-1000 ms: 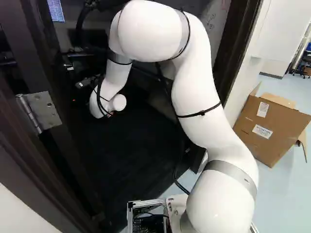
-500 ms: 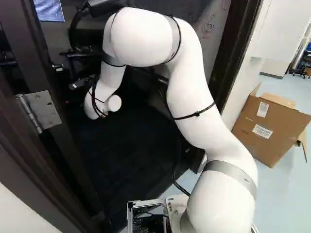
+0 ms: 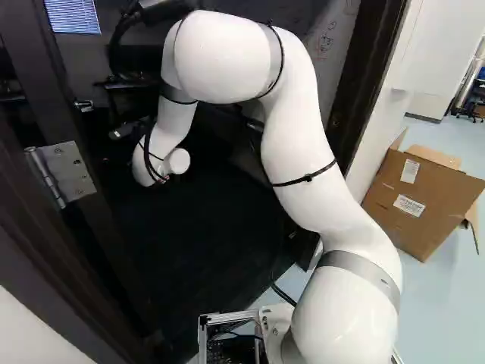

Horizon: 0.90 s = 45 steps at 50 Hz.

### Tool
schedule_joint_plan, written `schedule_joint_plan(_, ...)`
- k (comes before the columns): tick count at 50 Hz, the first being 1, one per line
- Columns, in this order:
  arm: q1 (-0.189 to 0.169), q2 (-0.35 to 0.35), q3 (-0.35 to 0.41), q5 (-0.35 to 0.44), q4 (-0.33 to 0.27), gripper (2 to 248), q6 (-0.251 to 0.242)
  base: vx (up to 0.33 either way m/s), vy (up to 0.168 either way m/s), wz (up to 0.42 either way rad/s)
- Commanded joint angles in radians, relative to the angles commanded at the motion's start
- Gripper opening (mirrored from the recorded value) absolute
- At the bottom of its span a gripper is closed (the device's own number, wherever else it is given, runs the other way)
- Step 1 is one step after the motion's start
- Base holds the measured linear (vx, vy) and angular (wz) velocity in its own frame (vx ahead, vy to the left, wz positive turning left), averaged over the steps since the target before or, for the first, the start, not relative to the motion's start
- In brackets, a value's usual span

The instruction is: Open the door and move inside

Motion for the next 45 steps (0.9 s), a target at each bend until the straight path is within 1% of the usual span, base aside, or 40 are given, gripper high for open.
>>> schedule_joint_plan(19, -0.027, 0.024, 0.033, 0.000, 0.000, 247, 0.000, 0.000, 0.000, 0.000)
schedule_joint_plan(45, -0.091, 0.067, 0.092, 0.000, 0.000, 247, 0.000, 0.000, 0.000, 0.000)
